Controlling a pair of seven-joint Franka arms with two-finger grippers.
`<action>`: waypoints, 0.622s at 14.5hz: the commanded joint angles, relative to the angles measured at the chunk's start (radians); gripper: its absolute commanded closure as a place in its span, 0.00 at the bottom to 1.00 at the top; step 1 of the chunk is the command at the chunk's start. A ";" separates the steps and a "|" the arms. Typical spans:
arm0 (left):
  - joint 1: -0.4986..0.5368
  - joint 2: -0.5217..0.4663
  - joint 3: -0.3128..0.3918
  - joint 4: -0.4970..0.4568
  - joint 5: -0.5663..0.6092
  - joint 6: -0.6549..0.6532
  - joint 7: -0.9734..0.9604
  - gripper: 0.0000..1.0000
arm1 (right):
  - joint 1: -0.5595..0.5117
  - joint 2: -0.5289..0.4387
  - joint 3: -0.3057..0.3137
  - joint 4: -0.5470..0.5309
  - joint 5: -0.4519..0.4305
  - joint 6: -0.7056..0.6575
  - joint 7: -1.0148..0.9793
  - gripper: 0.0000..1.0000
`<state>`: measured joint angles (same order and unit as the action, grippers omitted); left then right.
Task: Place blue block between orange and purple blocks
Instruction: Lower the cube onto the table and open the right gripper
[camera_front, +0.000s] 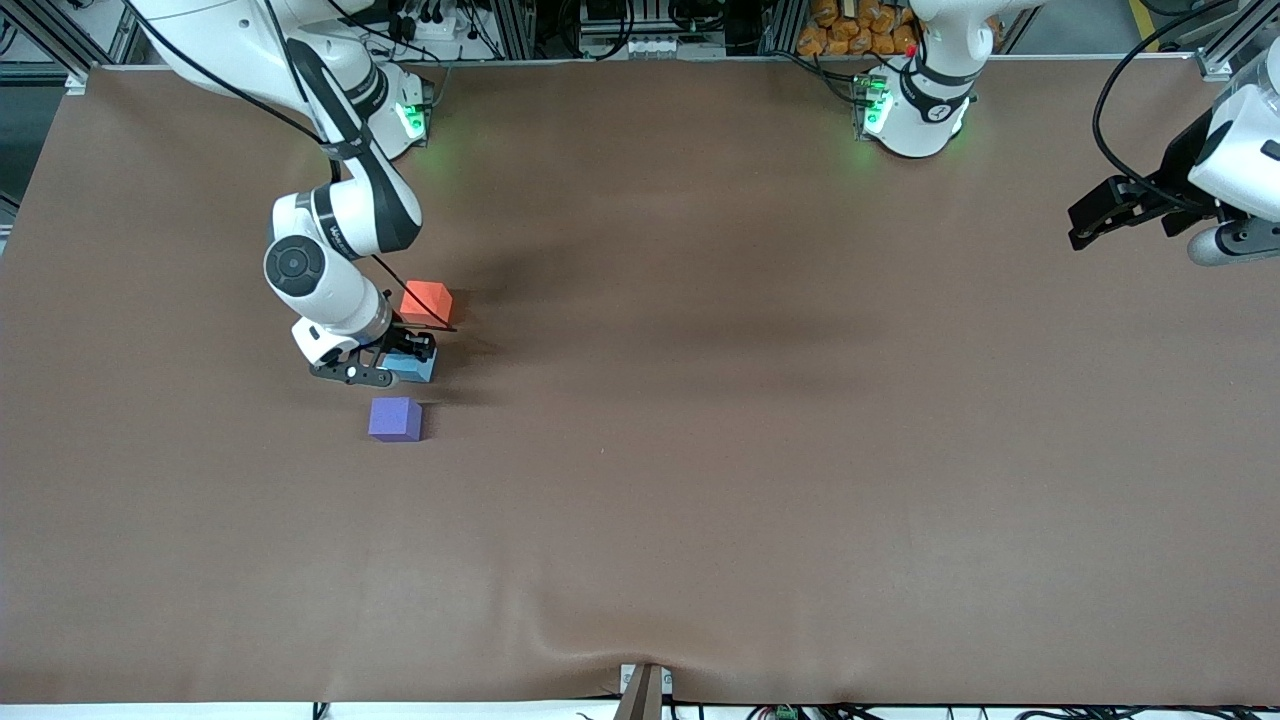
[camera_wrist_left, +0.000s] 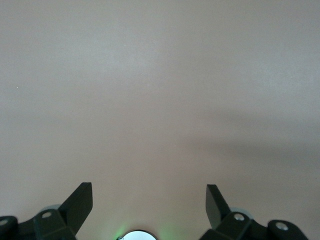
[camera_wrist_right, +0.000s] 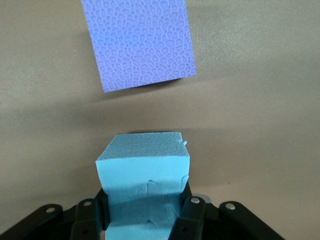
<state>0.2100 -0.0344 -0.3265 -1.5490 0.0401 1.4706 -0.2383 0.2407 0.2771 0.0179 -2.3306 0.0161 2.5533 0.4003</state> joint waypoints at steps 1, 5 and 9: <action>0.008 -0.039 -0.005 -0.028 -0.020 0.014 0.016 0.00 | -0.015 0.019 0.013 -0.024 -0.016 0.071 -0.009 1.00; 0.009 -0.039 -0.016 -0.028 -0.020 0.020 0.016 0.00 | -0.018 0.028 0.013 -0.023 -0.018 0.073 -0.012 0.77; 0.008 -0.039 -0.020 -0.026 -0.029 0.034 0.016 0.00 | -0.029 0.005 0.013 -0.004 -0.016 0.024 -0.009 0.00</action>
<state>0.2096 -0.0417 -0.3420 -1.5490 0.0396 1.4842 -0.2383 0.2389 0.3017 0.0172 -2.3322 0.0161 2.5748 0.4023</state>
